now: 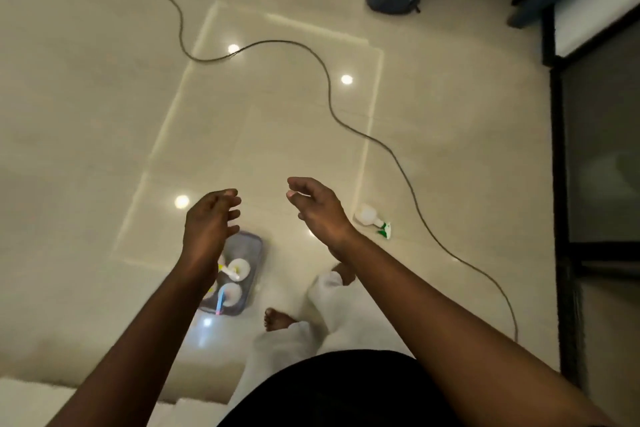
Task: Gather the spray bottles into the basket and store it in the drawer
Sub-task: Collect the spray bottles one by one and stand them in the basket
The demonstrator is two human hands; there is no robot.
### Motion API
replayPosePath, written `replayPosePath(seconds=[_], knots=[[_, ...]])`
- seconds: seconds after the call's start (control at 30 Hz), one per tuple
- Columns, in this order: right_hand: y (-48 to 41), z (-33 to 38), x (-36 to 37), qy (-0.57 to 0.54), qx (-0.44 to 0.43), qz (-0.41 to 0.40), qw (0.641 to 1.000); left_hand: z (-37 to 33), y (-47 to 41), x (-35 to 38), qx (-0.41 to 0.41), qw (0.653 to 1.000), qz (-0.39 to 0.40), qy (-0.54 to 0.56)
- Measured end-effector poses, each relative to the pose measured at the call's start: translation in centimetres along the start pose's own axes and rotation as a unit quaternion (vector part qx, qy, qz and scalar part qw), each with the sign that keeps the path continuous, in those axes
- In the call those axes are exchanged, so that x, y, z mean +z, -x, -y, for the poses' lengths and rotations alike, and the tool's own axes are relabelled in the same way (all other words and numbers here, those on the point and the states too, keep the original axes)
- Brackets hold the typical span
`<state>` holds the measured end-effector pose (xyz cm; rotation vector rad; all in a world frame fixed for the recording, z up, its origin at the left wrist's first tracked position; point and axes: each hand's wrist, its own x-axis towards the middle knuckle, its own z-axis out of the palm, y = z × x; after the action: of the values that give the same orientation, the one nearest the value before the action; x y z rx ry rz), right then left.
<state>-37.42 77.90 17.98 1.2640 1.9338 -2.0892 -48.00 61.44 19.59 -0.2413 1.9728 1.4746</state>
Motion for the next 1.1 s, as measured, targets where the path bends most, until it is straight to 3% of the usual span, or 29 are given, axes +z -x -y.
replayPosePath(seconds=[0.3, 0.57, 0.87, 1.1], knots=[[1.3, -4.4, -14.1, -0.136, 0.06, -0.157, 0.976, -3.6, -0.3, 15.8, 0.018, 0.979, 0.151, -0.138], [1.2, -9.4, -22.9, -0.212, 0.127, -0.221, 0.944, -3.4, -1.5, 27.6, 0.027, 0.943, 0.225, -0.242], [-3.9, -18.2, -27.6, -0.354, 0.187, -0.321, 0.858, 2.3, -5.9, 40.6, 0.034, 0.855, 0.334, -0.395], [-12.4, -29.1, -28.4, -0.443, 0.238, -0.349, 0.791, 11.9, -15.6, 50.1, 0.034, 0.776, 0.379, -0.503]])
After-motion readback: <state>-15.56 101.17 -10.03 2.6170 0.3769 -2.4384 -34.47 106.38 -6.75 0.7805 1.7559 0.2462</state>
